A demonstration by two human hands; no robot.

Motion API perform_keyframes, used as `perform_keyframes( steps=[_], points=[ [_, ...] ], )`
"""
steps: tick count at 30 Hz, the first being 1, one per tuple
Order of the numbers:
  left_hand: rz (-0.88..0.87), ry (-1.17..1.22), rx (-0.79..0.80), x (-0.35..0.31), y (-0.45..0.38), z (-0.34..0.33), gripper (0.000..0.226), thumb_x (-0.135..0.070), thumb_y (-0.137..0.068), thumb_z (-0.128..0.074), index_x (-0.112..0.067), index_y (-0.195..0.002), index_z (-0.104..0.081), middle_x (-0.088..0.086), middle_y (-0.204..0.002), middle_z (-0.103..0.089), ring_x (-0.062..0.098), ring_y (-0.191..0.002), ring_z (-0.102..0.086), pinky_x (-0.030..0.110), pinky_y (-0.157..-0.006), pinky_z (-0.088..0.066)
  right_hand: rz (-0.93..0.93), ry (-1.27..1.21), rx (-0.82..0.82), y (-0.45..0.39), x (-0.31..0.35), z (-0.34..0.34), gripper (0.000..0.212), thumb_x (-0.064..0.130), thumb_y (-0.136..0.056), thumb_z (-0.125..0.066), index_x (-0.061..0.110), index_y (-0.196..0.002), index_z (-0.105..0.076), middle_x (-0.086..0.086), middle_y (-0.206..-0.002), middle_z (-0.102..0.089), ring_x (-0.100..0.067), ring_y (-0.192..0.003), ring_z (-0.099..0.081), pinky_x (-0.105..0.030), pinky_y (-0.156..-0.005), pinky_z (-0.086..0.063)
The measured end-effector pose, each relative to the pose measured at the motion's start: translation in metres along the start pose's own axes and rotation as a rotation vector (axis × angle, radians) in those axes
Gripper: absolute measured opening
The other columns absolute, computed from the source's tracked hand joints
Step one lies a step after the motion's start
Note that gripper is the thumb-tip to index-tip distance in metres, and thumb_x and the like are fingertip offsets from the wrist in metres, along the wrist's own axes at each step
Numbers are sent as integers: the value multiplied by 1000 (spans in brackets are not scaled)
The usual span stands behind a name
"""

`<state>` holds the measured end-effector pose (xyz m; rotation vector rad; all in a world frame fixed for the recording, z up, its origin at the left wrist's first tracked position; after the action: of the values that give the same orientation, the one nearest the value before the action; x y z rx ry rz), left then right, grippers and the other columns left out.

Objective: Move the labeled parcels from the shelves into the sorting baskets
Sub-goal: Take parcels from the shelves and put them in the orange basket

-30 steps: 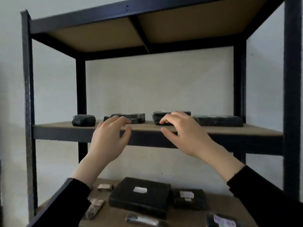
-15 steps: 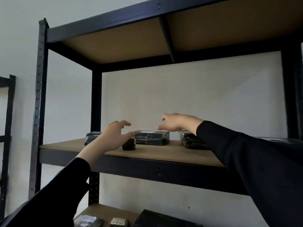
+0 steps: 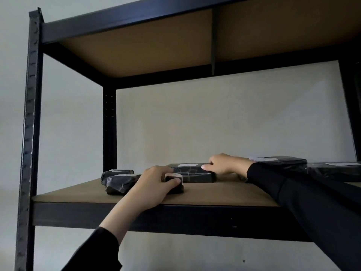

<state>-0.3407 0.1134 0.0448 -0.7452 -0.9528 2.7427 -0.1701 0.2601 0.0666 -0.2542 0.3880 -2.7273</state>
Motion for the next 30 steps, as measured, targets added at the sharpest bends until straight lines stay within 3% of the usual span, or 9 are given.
perform_keyframes(
  steps=[1,3,5,7,11,14,19,25,30],
  points=[
    [-2,28,-23,1,1,1,48,-39,-86,-64,-19,-130,-57,-2,-124,-61,14,-110,-56,22,-87,-38,6,-15,-13,1,0,0,45,50,-95,-38,14,-68,-42,-3,-72,-46,-18,-62,-42,-29,-58,-32],
    [-5,90,-58,3,4,3,46,-38,-80,-72,-23,-122,-60,-6,-117,-62,10,-101,-60,21,-78,-41,33,-62,-26,4,2,2,44,49,-93,-45,7,-97,-56,-10,-97,-59,-25,-88,-56,-35,-77,-44],
    [-21,143,-88,4,5,5,38,-36,-73,-78,-26,-107,-63,-7,-108,-63,9,-92,-62,20,-72,-44,54,-111,-44,9,6,6,55,45,-92,-51,2,-126,-48,-14,-125,-55,-30,-114,-53,-39,-97,-43],
    [-30,166,-94,4,6,5,36,-33,-69,-81,-26,-99,-62,-6,-102,-62,11,-88,-62,21,-69,-45,65,-154,-74,13,8,9,62,42,-90,-57,2,-135,-41,-14,-134,-49,-30,-122,-48,-37,-102,-40],
    [-41,175,-73,0,7,5,38,-31,-67,-83,-25,-97,-60,-6,-103,-61,11,-86,-60,17,-64,-41,87,-192,-129,13,7,14,75,42,-82,-68,9,-140,-34,-12,-135,-45,-25,-122,-45,-28,-91,-38],
    [-44,182,-66,0,7,6,37,-30,-68,-83,-24,-96,-60,-7,-101,-62,10,-85,-60,15,-62,-40,108,-225,-159,11,6,19,75,41,-73,-77,15,-130,-38,-10,-123,-48,-23,-108,-48,-29,-79,-38],
    [-52,197,-79,1,7,5,36,-29,-68,-83,-23,-96,-61,-6,-95,-63,10,-73,-58,14,-58,-37,146,-235,-174,12,9,23,80,38,-64,-84,16,-124,-37,-7,-116,-47,-21,-103,-49,-29,-76,-39],
    [-28,165,-135,6,5,6,38,-34,-74,-77,-20,-103,-57,-11,-91,-58,11,-89,-57,17,-66,-39,178,-139,-185,11,13,23,73,39,-74,-76,10,-130,-39,-7,-127,-37,-22,-114,-44,-27,-89,-37],
    [-7,88,-117,10,2,3,34,-38,-82,-69,-19,-109,-61,-5,-105,-59,14,-99,-58,23,-78,-38,178,-98,-95,6,13,5,54,36,-92,-55,12,-138,-39,-10,-141,-42,-24,-129,-40,-30,-102,-33]
  ],
)
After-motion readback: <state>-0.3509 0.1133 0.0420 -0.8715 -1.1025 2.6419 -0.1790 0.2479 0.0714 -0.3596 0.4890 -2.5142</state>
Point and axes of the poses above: each hand's wrist, its own y-axis away from the middle knuckle, its own z-axis out of the back of the hand, x = y × z, the point moved 7 cm from there along -y, towards the middle knuckle
